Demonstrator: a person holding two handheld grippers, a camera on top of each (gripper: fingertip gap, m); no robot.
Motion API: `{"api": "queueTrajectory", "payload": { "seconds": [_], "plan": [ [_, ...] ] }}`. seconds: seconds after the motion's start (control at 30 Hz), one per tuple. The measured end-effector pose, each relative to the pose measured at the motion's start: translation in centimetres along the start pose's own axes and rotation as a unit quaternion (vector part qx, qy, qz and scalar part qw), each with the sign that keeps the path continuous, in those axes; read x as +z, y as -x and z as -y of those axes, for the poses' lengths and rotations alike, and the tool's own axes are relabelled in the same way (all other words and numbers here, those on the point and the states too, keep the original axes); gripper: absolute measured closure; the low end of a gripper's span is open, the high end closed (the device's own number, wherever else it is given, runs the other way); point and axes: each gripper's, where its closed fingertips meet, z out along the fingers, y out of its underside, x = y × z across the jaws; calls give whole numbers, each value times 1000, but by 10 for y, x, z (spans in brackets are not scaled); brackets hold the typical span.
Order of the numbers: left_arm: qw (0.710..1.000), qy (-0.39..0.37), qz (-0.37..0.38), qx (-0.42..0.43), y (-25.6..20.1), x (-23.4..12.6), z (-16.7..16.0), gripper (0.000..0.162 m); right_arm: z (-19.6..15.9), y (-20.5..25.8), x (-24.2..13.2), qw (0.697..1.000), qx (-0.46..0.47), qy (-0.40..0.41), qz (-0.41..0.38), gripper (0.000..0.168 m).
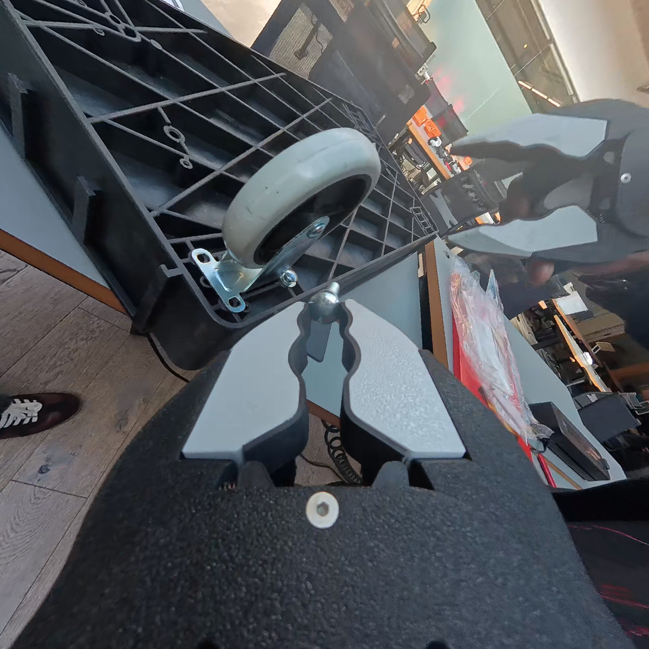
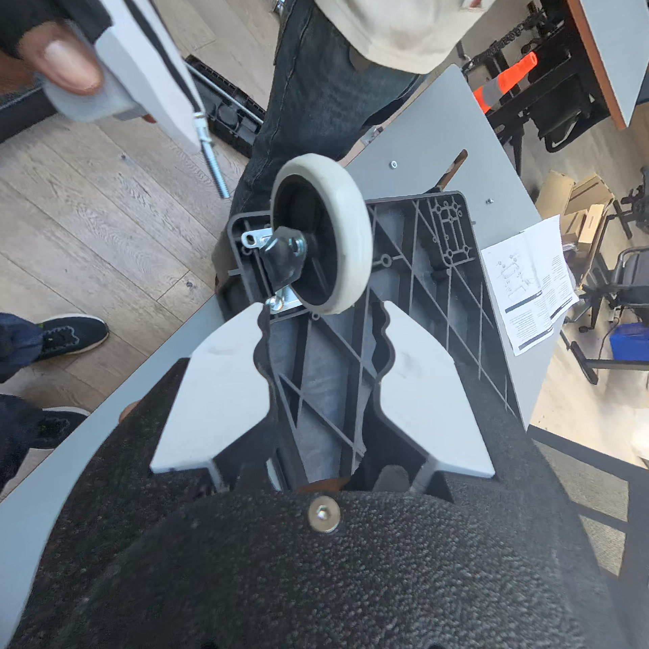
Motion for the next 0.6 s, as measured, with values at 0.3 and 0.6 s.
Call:
{"api": "queueTrajectory", "payload": {
  "seconds": [0.3,0.6],
  "plan": [
    [997,38,68,28,37,20,-10,147,11,-12,73,980,-31,23,194,107],
    [985,84,131,68,58,29,-17,147,3,2,98,969,-18,74,234,129]
  ]
}}
